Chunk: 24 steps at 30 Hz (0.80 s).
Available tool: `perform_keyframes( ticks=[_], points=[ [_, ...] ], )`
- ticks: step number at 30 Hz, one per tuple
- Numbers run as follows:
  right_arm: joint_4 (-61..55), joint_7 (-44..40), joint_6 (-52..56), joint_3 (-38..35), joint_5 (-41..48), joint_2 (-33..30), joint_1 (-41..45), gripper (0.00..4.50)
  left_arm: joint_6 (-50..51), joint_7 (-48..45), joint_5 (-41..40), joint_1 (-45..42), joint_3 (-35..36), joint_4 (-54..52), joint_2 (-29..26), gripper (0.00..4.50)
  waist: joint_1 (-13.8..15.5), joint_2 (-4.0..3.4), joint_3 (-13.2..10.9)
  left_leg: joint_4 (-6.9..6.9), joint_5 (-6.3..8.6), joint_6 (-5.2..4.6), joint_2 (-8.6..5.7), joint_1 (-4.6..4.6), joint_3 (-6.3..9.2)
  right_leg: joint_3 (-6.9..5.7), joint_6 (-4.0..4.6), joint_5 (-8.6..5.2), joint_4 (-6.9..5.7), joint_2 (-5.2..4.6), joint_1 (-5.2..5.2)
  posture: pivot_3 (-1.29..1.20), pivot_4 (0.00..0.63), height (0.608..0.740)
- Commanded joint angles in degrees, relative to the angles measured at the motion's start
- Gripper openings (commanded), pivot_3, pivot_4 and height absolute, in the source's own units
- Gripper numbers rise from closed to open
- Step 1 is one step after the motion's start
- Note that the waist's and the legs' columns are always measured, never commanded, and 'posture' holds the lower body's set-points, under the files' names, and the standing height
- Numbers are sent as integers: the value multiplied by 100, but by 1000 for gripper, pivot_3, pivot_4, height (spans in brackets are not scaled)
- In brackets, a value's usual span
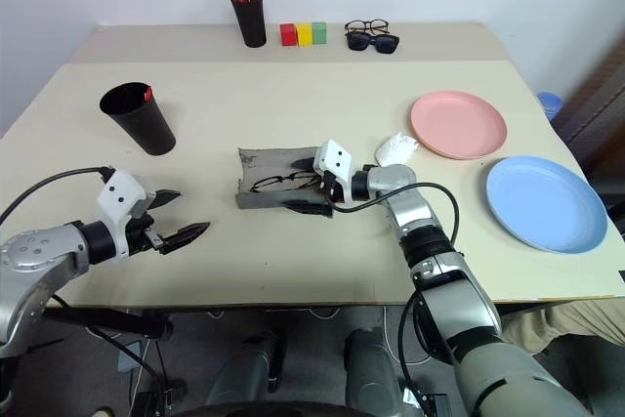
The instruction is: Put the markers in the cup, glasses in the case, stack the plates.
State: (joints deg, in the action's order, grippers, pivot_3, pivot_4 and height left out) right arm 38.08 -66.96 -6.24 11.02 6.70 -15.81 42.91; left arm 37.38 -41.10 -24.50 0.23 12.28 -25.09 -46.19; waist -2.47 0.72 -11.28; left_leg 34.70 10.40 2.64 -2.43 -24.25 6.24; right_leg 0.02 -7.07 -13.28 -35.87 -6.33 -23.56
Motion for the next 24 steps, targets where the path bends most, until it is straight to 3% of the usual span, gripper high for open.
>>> perform_keyframes(
  ticks=[1, 10, 24],
  points=[
    [-453, -96, 114, -20, 39, -172, -144, 4453, 14, 6, -65, -26, 128, -164, -18, 4500, -2, 0, 0, 0, 0, 0, 0, 0, 0, 0, 0, 0, 0, 0, 0, 0, 150, 740],
    [-1453, 63, 604, -57, 159, -365, -725, 4453, -36, -14, -17, -198, -20, -9, 27, 4500, 1, 1, 0, -1, 0, 0, 3, 0, 0, 0, 2, -2, 0, 1, 0, 0, 150, 740],
    [-1992, 743, 701, -264, 328, -250, -868, 4453, -111, -86, 20, -343, -141, 173, 19, 4500, 1, 1, 0, -1, 0, 0, 4, 0, 0, 0, 3, -2, 1, 1, -1, 0, 150, 740]
  ],
)
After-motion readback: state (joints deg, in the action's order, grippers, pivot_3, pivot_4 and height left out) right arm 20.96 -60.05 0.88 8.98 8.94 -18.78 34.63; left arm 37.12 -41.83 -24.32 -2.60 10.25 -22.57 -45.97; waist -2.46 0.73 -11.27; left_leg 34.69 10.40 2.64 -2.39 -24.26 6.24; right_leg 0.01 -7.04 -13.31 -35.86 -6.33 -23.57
